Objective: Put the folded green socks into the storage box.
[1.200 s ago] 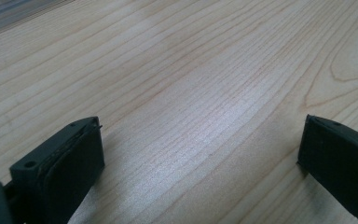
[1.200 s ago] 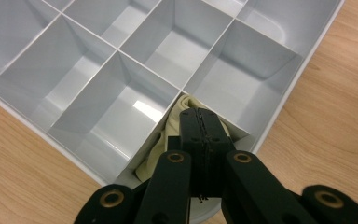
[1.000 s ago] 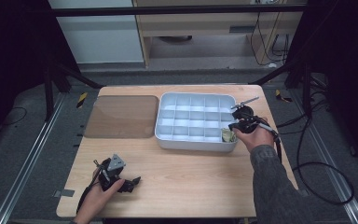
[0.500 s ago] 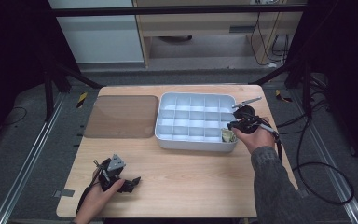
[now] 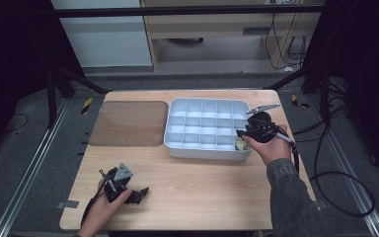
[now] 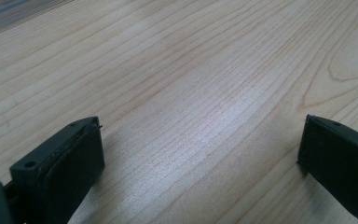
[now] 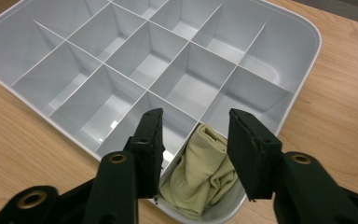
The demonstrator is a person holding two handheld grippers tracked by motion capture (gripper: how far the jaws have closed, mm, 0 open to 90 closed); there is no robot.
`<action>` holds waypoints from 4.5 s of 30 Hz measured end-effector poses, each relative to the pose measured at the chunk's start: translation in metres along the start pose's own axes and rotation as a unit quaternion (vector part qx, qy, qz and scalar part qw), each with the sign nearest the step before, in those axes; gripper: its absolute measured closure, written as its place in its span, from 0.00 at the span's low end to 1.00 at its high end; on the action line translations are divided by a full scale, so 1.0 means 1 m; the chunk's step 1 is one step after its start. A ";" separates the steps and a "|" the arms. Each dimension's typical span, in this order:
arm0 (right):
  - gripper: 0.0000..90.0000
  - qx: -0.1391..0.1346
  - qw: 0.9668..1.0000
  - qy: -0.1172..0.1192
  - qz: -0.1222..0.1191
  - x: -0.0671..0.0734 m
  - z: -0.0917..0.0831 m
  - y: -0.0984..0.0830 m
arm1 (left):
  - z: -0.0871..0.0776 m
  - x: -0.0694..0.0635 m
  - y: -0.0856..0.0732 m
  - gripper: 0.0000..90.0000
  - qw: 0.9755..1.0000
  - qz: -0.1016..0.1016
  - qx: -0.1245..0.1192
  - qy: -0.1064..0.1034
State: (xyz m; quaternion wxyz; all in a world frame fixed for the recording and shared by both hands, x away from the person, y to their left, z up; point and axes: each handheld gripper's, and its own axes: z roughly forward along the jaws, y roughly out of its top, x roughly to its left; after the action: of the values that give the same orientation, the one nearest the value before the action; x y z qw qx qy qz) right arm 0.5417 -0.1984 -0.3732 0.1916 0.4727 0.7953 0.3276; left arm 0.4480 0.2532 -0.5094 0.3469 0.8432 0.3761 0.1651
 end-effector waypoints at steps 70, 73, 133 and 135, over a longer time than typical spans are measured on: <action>0.13 -0.019 1.000 -0.007 0.010 0.021 -0.017 -0.103 | -0.001 -0.002 -0.001 0.00 1.000 0.003 0.000 -0.003; 0.13 -0.018 1.000 -0.006 0.006 0.021 -0.015 -0.108 | -0.001 -0.002 -0.001 0.00 1.000 0.003 0.000 -0.003; 0.07 -0.020 0.999 0.018 -0.023 0.043 0.025 -0.173 | -0.001 -0.003 -0.001 0.00 1.000 0.002 0.000 -0.002; 0.06 -0.022 0.999 0.016 -0.022 0.043 0.025 -0.173 | -0.001 -0.003 -0.001 0.00 1.000 0.002 0.000 -0.002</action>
State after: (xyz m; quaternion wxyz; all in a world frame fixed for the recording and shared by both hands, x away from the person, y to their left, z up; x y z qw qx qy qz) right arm 0.4281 -0.2111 -0.5127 0.1957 0.4458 0.8010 0.3483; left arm 0.4456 0.2519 -0.5094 0.3475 0.8441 0.3740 0.1639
